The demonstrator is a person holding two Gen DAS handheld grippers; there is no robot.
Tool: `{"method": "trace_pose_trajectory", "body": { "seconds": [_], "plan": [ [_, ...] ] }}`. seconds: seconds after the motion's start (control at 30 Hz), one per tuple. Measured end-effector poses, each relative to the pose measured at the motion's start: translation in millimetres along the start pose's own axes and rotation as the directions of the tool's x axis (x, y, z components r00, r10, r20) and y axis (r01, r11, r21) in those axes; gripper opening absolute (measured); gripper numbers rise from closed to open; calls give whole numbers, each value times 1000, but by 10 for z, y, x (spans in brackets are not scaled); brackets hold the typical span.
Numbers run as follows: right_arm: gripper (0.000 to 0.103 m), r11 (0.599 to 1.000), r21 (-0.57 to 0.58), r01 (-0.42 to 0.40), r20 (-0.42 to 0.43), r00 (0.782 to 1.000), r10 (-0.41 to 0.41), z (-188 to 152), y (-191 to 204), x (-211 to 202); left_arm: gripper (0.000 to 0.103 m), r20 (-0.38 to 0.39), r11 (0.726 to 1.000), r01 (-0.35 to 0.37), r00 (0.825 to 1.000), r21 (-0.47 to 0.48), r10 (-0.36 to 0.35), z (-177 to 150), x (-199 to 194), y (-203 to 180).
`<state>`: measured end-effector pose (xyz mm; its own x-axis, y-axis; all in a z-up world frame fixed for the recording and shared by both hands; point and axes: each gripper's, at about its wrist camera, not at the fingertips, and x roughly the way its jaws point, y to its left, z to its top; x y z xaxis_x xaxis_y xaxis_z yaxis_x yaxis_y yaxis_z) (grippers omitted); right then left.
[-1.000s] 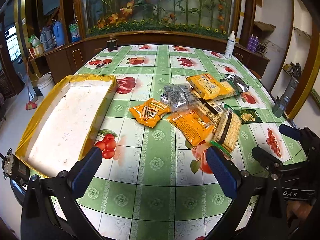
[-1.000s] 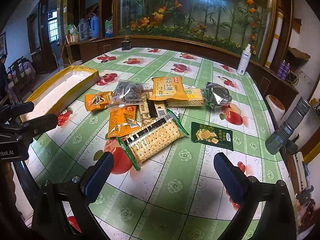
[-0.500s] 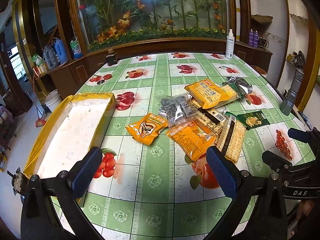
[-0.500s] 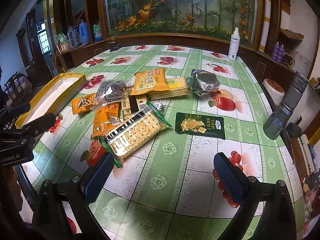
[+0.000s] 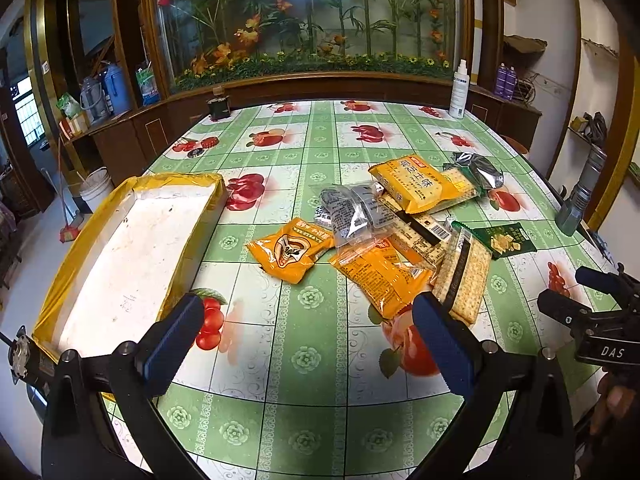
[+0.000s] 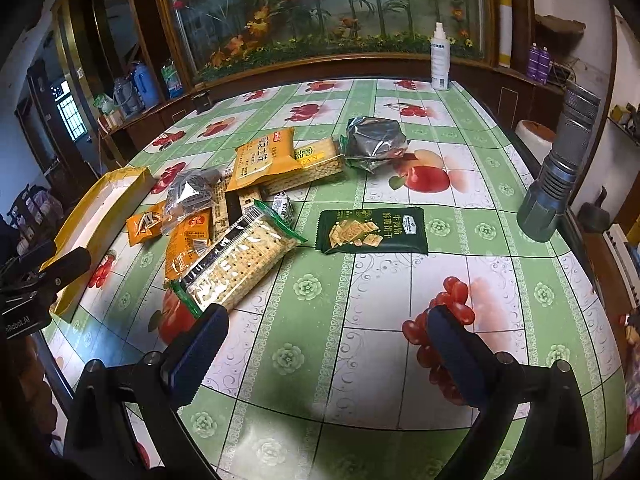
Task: Organize snacks
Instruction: 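Move left tool toward cracker pack while right tool approaches dark green packet, then grasp cracker pack with left tool while right tool grasps dark green packet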
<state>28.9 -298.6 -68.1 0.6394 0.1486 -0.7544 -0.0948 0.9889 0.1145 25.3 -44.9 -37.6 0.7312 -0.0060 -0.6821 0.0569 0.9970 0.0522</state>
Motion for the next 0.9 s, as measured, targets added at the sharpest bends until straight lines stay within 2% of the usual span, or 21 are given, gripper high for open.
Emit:
{"method": "trace_pose_trajectory", "body": {
  "seconds": [0.63,0.73,0.83,0.9],
  "plan": [
    [101,1000,-15,6,10,1000,-6,26,-52,-6,103,-8,999,44,999,31,-44,17,-7,-149],
    [101,996,-72,-48,17,999,50,79,-102,33,103,-29,990,112,994,86,-110,8,38,-332],
    [97,982,-156,-104,8,994,107,211,-221,128,103,-47,967,177,984,185,-171,4,92,-641],
    [95,970,-188,-152,-18,988,151,335,-343,235,103,-40,951,193,981,243,-189,18,121,-834]
  ]
}}
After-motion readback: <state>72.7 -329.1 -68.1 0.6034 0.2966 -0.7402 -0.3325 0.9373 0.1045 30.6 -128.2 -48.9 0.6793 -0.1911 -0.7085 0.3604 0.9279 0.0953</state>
